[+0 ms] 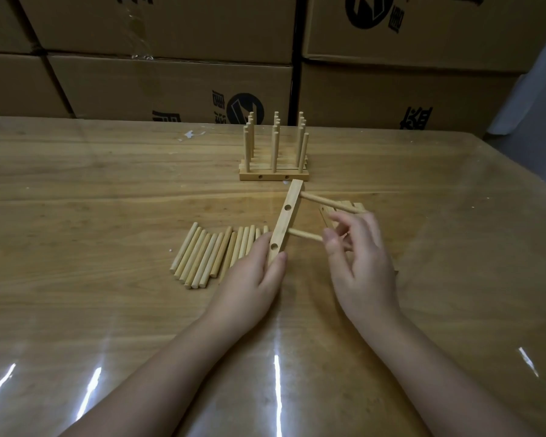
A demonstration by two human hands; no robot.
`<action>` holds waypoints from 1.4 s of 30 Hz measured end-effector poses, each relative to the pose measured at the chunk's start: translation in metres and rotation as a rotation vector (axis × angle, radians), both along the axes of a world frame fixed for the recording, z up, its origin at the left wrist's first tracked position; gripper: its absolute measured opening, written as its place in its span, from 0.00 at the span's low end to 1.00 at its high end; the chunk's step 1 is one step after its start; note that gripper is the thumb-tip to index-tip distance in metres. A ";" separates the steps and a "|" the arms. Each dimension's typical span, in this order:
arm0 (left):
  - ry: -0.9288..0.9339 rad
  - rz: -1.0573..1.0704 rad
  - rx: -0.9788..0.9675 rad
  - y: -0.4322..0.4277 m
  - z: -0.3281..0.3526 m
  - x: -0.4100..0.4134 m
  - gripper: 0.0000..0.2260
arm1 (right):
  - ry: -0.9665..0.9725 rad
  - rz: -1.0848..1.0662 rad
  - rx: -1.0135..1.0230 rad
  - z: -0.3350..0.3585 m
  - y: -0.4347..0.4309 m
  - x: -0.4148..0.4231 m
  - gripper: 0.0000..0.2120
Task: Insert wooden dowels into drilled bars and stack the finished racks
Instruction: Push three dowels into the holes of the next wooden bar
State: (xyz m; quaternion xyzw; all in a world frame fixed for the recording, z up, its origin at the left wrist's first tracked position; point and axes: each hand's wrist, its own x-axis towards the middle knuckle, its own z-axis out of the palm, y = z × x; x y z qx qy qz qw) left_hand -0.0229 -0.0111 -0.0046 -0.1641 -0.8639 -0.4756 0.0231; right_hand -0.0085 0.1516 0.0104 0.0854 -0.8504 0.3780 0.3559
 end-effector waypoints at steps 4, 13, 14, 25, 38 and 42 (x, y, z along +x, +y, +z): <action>-0.031 -0.008 0.077 -0.001 0.000 -0.001 0.11 | 0.160 -0.124 -0.190 0.005 0.014 -0.004 0.17; -0.161 -0.044 0.286 -0.001 0.010 0.001 0.17 | -0.078 -0.058 -0.193 -0.007 0.035 -0.018 0.09; -0.167 -0.040 0.294 -0.002 0.010 0.001 0.17 | -0.058 -0.040 -0.177 -0.007 0.034 -0.018 0.08; -0.054 -0.067 0.018 -0.004 0.006 0.004 0.18 | 0.122 -0.084 0.040 -0.001 0.036 -0.015 0.07; -0.070 -0.115 0.040 -0.006 0.014 0.005 0.22 | 0.076 -0.095 -0.054 -0.002 0.032 -0.014 0.08; -0.112 -0.142 0.104 -0.006 0.013 0.007 0.18 | 0.072 -0.091 -0.085 -0.002 0.033 -0.014 0.08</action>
